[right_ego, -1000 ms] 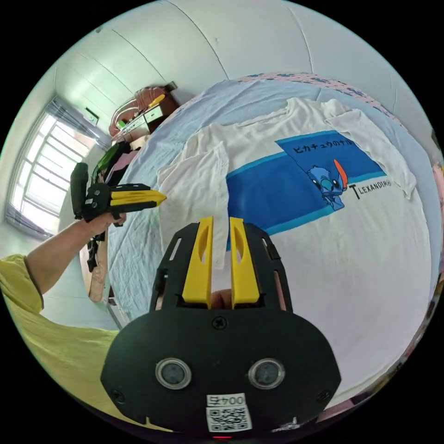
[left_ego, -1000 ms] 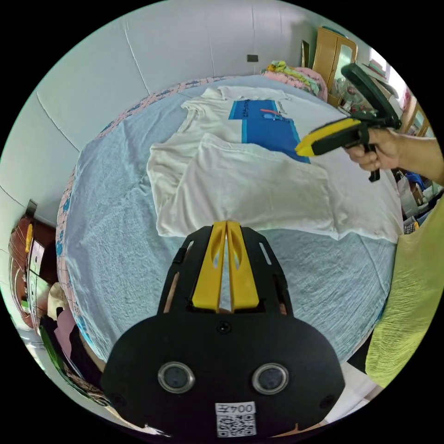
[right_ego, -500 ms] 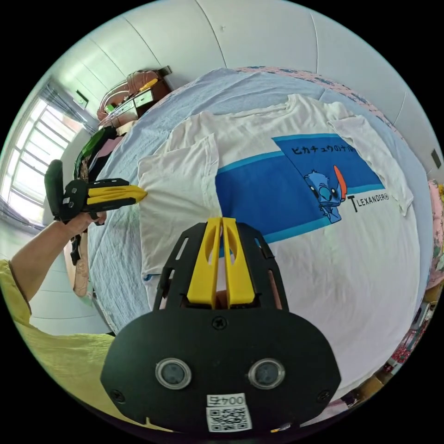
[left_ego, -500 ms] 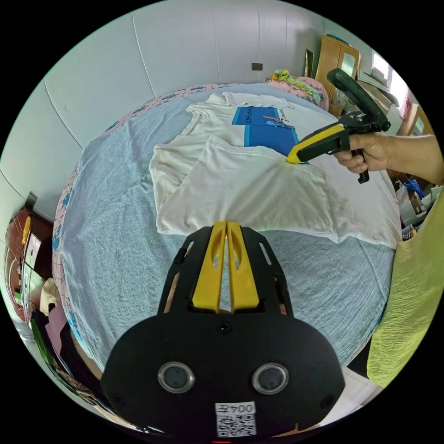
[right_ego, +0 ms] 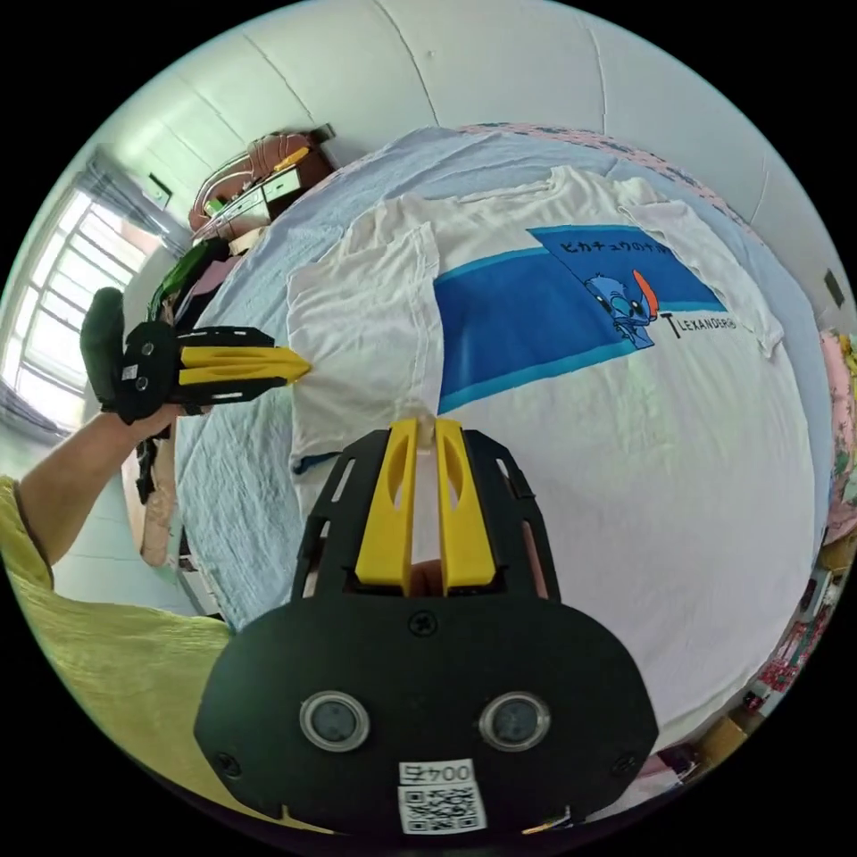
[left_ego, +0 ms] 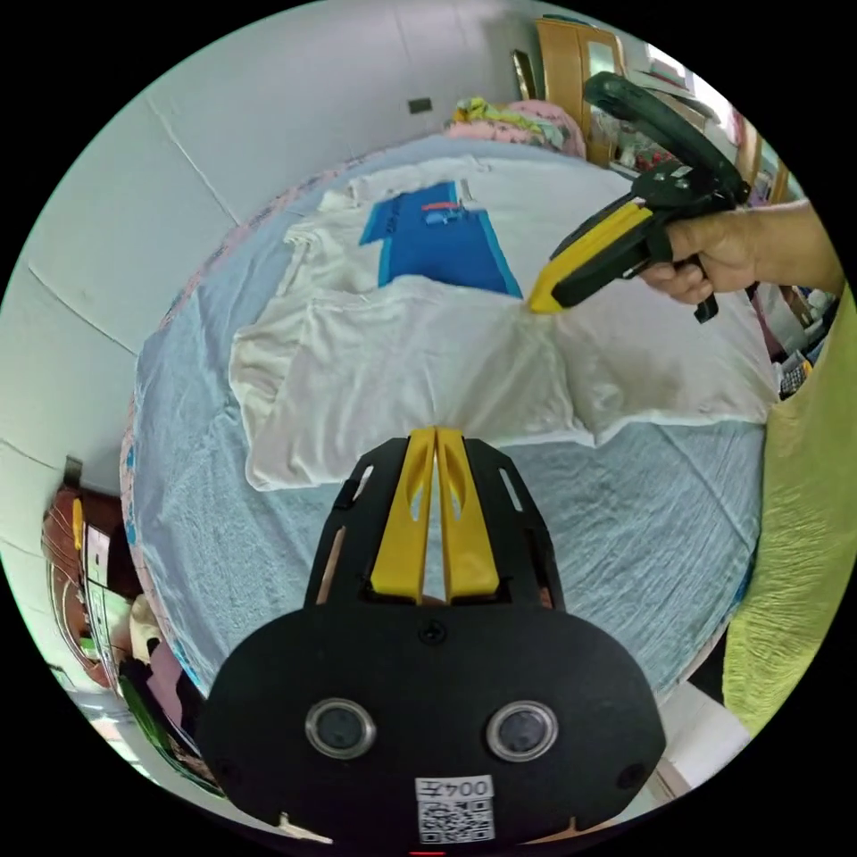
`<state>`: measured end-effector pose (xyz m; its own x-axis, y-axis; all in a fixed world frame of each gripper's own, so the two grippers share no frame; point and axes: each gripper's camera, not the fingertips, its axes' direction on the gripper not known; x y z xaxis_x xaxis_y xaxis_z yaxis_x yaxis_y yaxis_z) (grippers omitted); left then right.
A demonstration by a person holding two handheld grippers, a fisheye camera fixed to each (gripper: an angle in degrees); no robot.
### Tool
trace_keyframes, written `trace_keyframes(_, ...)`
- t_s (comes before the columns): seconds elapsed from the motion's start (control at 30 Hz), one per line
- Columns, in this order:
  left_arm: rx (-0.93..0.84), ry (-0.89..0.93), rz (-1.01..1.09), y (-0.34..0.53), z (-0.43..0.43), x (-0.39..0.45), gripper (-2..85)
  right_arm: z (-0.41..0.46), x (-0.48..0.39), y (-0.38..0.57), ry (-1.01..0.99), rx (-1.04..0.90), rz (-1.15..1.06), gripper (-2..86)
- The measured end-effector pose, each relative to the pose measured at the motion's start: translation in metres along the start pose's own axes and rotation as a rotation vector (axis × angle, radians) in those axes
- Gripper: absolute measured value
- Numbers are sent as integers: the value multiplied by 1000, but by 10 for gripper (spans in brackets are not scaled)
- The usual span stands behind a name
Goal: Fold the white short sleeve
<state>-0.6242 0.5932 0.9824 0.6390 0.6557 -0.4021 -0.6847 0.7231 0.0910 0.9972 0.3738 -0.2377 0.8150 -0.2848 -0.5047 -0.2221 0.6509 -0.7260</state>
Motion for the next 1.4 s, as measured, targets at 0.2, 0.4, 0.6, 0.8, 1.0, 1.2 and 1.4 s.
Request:
trace_keyframes(0.2,83,53,-80,-10,-37,9,9,-26,-20,20,37,101,-68,48)
trace_keyframes(0.4,-2,41,54,-29,-17,71,9,-6,-28,30,30,22,-78,56)
trace_keyframes(0.6,27,-29,9,-39,-44,70,8,-47,-9,28,33,131,-16,61)
trace_keyframes(0.8,23,-44,-5,-47,-40,84,8,-48,-22,6,-6,91,-102,17)
trace_keyframes(1.0,-6,-38,-5,-58,-29,85,8,-13,-58,3,-1,-47,-262,34)
trace_keyframes(1.2,-19,-29,-14,-73,-25,74,5,-28,-40,-5,-79,-40,-148,68)
trace_keyframes(1.4,-2,5,-90,-92,-38,48,3,-91,-34,38,-33,-10,-27,84)
